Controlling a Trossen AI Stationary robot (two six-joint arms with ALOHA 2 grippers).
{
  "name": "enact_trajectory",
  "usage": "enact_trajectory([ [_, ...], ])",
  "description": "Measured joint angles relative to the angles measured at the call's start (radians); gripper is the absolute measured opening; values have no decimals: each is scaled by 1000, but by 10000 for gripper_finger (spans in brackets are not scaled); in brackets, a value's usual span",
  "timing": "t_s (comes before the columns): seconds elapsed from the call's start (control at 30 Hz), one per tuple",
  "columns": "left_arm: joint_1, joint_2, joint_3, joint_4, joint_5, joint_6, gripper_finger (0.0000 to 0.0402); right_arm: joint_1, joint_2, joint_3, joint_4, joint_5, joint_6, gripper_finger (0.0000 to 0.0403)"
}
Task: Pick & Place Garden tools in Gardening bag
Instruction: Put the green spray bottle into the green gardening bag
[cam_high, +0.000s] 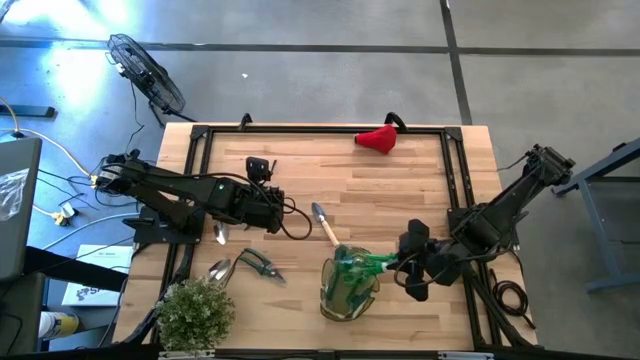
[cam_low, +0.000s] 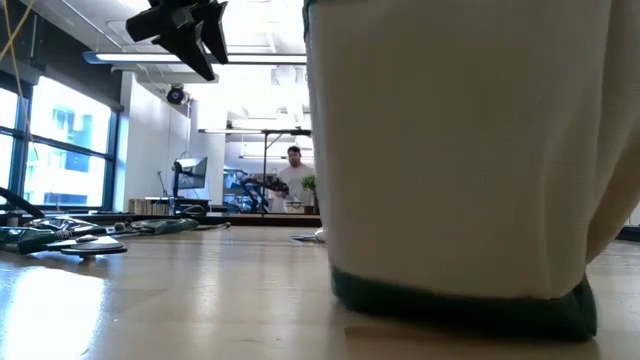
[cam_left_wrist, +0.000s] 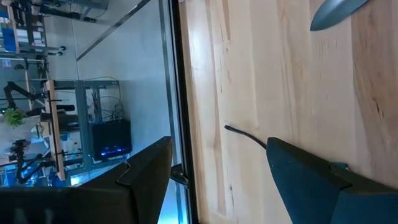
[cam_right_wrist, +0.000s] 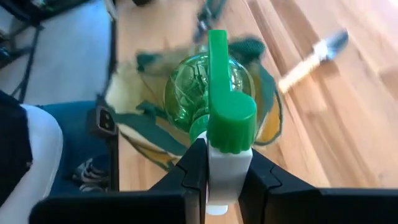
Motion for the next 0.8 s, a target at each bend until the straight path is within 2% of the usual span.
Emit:
enact_trajectory([
  [0.17, 0, 0, 0, 9, 0, 0, 253, -13, 6, 0, -110, -25, 85, 41],
  [0.37, 0, 0, 0, 28, 0, 7, 253, -59, 6, 0, -114, -79, 72, 41],
  [0.57, 0, 0, 0, 36, -1, 7, 253, -136, 9, 0, -115, -151, 56, 41],
  [0.7, 0, 0, 0, 37, -2, 14, 253, -215, 10, 10, -130, -200, 151, 41],
  [0.8, 0, 0, 0, 37, -2, 14, 253, -260, 19, 36, -128, -214, 149, 41],
])
